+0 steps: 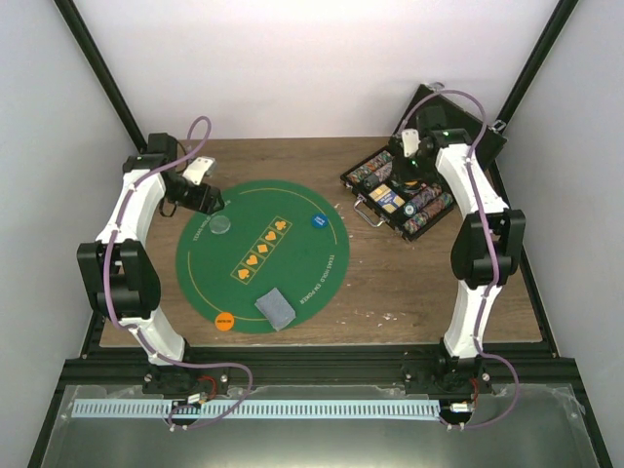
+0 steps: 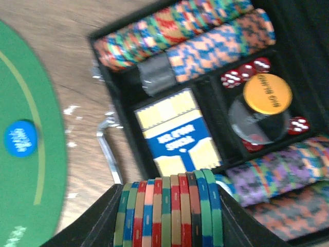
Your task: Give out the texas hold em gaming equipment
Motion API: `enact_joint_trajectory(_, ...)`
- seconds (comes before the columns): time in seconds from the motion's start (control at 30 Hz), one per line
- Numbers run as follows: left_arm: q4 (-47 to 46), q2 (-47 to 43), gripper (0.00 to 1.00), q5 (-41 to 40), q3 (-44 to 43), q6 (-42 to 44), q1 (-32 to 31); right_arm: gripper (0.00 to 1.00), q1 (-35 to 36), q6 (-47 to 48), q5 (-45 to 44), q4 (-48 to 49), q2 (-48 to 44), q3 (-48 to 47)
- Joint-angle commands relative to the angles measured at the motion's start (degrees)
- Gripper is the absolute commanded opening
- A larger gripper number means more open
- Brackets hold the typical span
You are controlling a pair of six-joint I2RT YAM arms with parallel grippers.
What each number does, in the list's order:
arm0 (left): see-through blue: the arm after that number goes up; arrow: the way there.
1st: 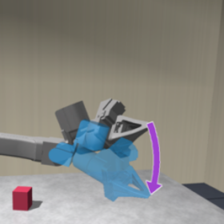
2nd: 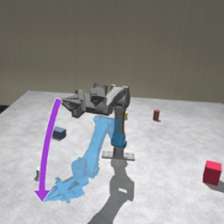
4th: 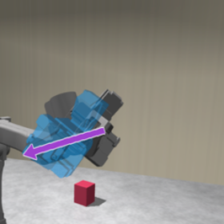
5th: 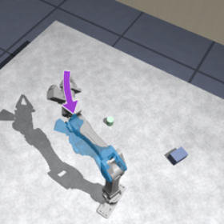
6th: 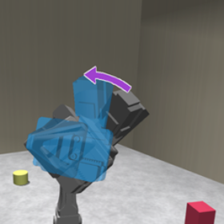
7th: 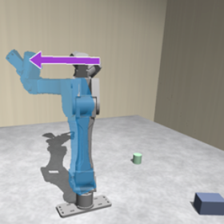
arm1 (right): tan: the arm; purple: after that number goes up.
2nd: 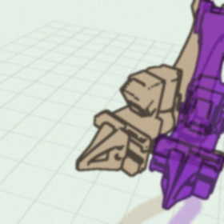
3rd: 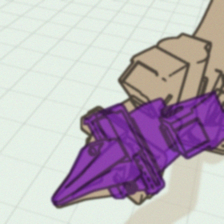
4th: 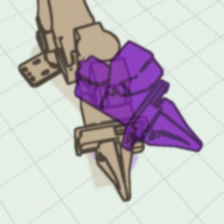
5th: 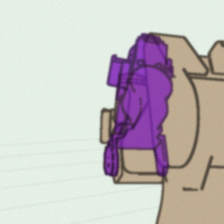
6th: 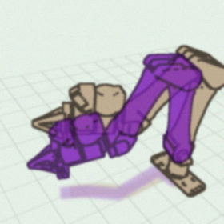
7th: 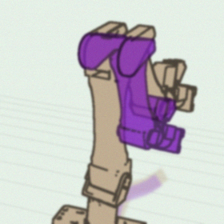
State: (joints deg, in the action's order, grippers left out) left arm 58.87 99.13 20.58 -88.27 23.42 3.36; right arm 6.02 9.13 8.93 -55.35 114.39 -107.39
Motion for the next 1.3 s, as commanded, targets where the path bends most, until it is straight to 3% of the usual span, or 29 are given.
enact_joint_trajectory(0.0,1.99,-2.45,0.76,3.48,-4.46,3.71,-2.17,0.01,1.54,-6.3,13.58,-0.2,-3.48,-2.0)
enact_joint_trajectory(0.3,7.4,-1.2,0.77,6.65,-13.87,13.16,-15.23,0.01,6.78,-15.66,41.2,8.28,-3.29,1.44)
enact_joint_trajectory(0.37,8.93,-1.09,0.86,10.13,-15.14,16.51,-17.86,0.01,8.69,-17.45,44.39,10.15,-2.19,2.09)
enact_joint_trajectory(0.4,8.86,-1.19,0.97,11.41,-15.28,18.07,-19.22,0.01,9.63,-18.66,46.64,11.44,-1.73,2.45)
enact_joint_trajectory(0.47,7.34,-1.22,1.0,13.09,-14.82,20.29,-21.62,0.01,11.2,-21.54,50.07,14.66,-0.84,3.57)
enact_joint_trajectory(0.63,-0.71,-0.66,1.0,7.89,-10.13,21.85,-26.62,0.01,15.27,-26.1,53.11,20.31,1.06,4.68)
enact_joint_trajectory(0.83,-12.44,-0.79,0.98,0.58,-4.63,18.84,-27.44,0.01,17.35,-30.82,55.28,26.16,1.99,7.04)
enact_joint_trajectory(1.1,-21.41,0.46,0.74,-1.29,-2.77,16.27,-28.1,0.01,18.3,-41.02,56.09,38.79,0.81,13.32)
enact_joint_trajectory(1.27,-19.08,1.31,0.87,2.17,-2.73,20.55,-28.76,0.01,18.32,-44.9,55.96,42.69,0.8,13.92)
